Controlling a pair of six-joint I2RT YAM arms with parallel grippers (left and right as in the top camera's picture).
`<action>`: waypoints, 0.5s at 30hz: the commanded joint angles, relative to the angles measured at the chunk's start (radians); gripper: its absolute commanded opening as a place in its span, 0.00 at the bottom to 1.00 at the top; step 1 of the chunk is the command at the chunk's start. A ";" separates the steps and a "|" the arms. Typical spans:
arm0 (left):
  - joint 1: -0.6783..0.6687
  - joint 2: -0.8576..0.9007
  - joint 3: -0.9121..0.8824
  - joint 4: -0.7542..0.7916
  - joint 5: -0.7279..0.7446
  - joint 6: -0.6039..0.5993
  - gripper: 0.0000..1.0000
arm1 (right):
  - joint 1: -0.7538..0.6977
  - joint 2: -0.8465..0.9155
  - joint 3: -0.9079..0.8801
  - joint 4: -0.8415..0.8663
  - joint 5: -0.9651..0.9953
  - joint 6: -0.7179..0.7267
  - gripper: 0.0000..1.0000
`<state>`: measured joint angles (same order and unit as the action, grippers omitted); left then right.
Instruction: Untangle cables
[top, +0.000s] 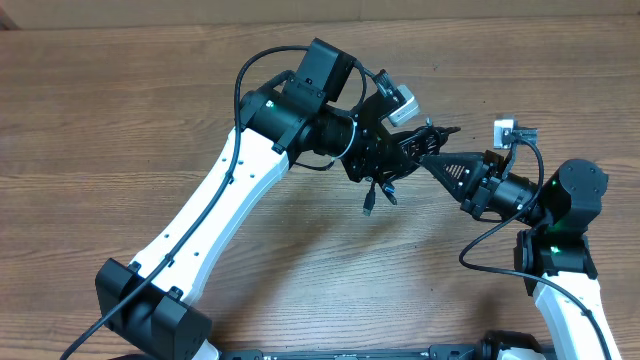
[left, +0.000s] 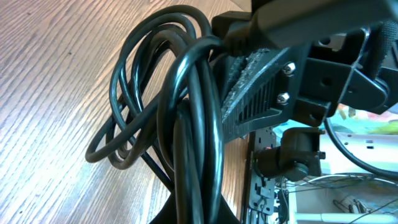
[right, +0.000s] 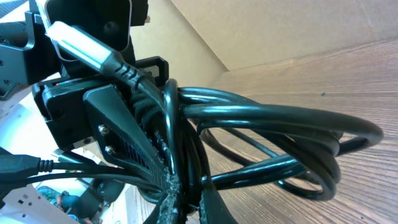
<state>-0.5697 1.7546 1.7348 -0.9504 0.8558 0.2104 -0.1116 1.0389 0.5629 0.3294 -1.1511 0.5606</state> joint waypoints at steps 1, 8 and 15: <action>-0.007 -0.008 0.000 0.009 -0.022 -0.007 0.04 | -0.001 -0.005 0.014 0.007 -0.013 -0.003 0.04; -0.007 -0.008 0.000 0.016 -0.079 -0.040 0.04 | -0.001 -0.005 0.014 0.006 -0.023 -0.002 0.04; -0.007 -0.008 0.000 0.065 -0.083 -0.062 0.04 | -0.001 -0.005 0.014 -0.007 -0.026 0.075 0.04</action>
<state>-0.5747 1.7546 1.7348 -0.9176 0.7845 0.1711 -0.1127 1.0389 0.5629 0.3286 -1.1454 0.5877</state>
